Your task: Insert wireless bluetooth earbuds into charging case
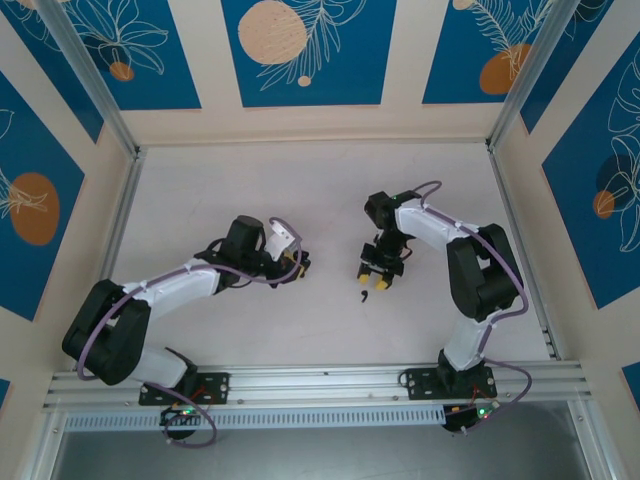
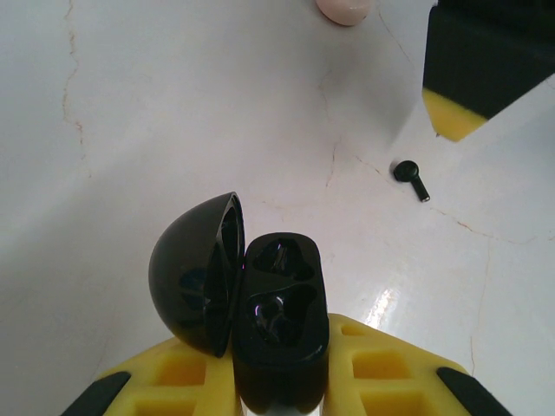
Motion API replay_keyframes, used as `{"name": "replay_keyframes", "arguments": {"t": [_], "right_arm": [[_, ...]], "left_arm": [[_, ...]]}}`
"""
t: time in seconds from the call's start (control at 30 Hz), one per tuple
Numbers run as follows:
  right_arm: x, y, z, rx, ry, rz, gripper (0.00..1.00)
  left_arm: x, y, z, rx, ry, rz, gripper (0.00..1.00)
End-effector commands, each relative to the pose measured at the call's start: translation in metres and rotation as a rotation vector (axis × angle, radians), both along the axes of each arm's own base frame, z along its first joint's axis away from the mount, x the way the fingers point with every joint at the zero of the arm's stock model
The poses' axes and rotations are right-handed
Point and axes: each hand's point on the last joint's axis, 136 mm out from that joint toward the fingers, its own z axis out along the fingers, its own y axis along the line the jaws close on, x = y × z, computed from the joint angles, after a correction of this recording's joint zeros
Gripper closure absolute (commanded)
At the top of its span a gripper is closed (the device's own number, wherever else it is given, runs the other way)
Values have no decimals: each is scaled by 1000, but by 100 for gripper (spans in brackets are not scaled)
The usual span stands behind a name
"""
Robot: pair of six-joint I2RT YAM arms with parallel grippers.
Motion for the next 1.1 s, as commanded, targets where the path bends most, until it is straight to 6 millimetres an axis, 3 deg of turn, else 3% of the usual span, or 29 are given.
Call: {"name": "replay_keyframes", "arguments": {"t": [0.0,0.37,0.7,1.07], "right_arm": [[-7,11,-9,25,68,-94,67],[-15,8,-35,-40,129,-66,70],[-14,9,-48,-43,122,-51,71],[-2,0,-52,-109,30,2,80]], "left_arm": [[2,-4,16,-4,-39,-21,79],[1,-3,14,6,-34,-29,79],[1,-4,16,2,-33,-25,78],[2,-4,12,6,-22,-27,78]]}}
